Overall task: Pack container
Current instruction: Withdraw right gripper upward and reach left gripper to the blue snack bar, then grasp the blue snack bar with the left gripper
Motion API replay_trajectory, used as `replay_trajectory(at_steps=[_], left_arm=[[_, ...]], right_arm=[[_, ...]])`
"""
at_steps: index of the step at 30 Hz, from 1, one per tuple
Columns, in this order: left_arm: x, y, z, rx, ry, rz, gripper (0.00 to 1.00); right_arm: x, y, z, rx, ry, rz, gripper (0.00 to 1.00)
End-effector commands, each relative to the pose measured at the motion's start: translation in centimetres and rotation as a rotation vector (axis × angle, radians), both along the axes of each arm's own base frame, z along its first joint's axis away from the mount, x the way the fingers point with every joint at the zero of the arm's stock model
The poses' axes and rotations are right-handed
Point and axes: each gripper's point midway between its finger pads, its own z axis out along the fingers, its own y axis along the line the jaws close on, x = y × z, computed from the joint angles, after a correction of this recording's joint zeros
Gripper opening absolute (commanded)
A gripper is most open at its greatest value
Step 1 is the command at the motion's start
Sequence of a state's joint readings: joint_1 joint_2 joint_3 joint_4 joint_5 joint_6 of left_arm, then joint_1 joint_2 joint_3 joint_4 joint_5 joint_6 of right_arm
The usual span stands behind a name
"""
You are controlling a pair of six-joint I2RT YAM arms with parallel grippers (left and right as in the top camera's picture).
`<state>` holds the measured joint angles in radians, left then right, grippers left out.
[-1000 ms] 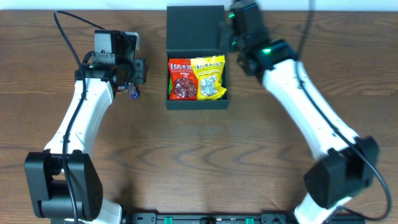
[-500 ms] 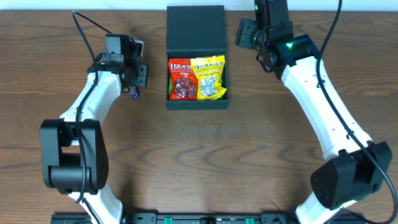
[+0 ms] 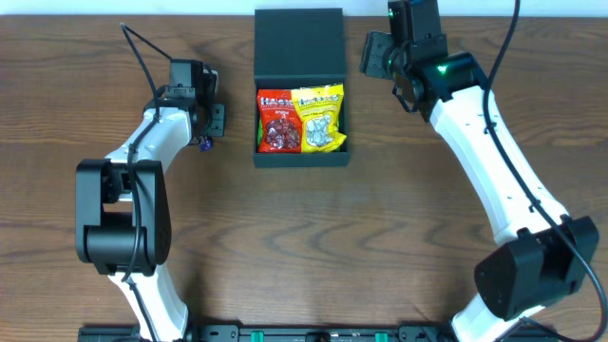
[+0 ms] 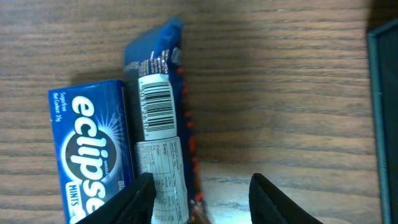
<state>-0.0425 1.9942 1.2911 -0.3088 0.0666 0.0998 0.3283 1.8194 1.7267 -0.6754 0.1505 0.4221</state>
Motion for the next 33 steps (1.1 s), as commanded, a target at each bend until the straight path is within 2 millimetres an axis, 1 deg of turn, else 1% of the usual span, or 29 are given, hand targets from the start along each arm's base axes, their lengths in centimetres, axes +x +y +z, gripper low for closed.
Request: replay_trajectory(at_steps=[1,9,15,23,28,31,33], left_arm=[[-0.1,0.5,-0.9,-0.001,0.019,0.044,0.5],[0.0,0.6,-1.6,0.002,0.026,0.046,0.51],[0.5,0.6,-2.1,0.003,0.01,0.047,0.5],[1.0,0.6,-2.1,0.006,-0.01,0.049,0.5],[0.9,0.6,-3.0,0.006,0.007,0.049,0.4],[0.9,0.6,-3.0,0.006,0.007,0.049,0.33],[0.9,0.6,-3.0,0.007,0.007,0.049,0.26]], right_arm=[[0.2,-0.4,0.1,-0.014,-0.003,0.005,0.65],[0.2,-0.4,0.1,-0.013,-0.003,0.004,0.65],[0.2,-0.4,0.1,-0.013,-0.003,0.004,0.65],[0.1,-0.5,0.0,-0.016,0.005,0.005,0.65],[0.0,-0.5,-0.1,-0.017,0.008,0.005,0.66],[0.0,-0.5,-0.1,-0.018,0.011,0.005,0.66],[0.0,-0.5,-0.1,-0.018,0.011,0.005,0.66]])
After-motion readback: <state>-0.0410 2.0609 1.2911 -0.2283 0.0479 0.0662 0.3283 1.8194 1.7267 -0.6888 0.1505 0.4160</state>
